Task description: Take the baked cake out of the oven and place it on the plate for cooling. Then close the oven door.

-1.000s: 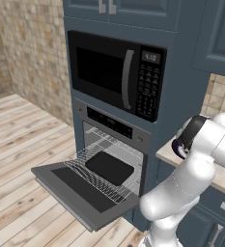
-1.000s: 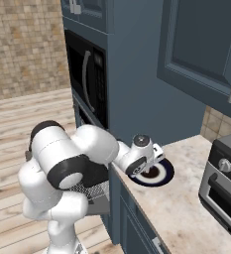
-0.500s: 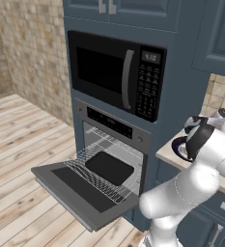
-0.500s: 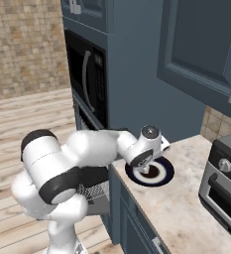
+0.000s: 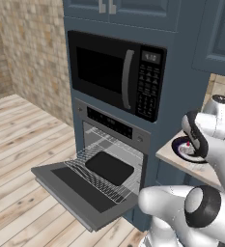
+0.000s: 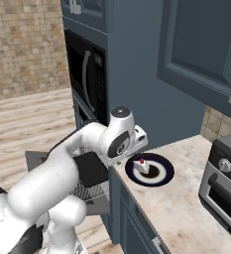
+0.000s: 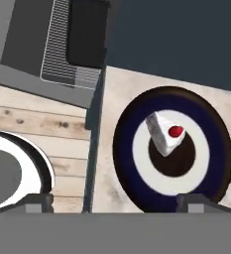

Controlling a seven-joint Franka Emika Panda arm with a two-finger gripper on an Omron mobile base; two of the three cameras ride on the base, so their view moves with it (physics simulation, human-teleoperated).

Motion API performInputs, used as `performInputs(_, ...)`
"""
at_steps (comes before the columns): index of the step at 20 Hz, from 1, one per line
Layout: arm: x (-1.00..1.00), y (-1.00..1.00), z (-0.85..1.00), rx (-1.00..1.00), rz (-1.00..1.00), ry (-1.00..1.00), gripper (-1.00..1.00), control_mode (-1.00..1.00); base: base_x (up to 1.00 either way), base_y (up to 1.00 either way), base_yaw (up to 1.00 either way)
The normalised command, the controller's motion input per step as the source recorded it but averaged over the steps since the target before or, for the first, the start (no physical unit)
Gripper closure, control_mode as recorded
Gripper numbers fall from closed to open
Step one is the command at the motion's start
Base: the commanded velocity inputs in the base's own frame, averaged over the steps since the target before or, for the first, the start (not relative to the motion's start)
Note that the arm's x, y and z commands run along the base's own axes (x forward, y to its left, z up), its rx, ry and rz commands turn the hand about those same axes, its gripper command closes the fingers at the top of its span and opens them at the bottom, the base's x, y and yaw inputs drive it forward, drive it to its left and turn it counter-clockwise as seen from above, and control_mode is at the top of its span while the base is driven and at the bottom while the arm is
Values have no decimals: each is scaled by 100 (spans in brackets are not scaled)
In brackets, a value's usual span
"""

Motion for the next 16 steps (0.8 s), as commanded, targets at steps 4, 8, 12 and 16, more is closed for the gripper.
performInputs(4,-86,100,28,-4,24,29,-100,-100,0,0,0)
performInputs(8,-60,100,5,-7,33,29,-100,-100,0,0,0)
performInputs(12,-17,100,0,-12,49,36,-100,-100,0,0,0)
performInputs(16,1,100,-9,-8,55,23,-100,-100,0,0,0)
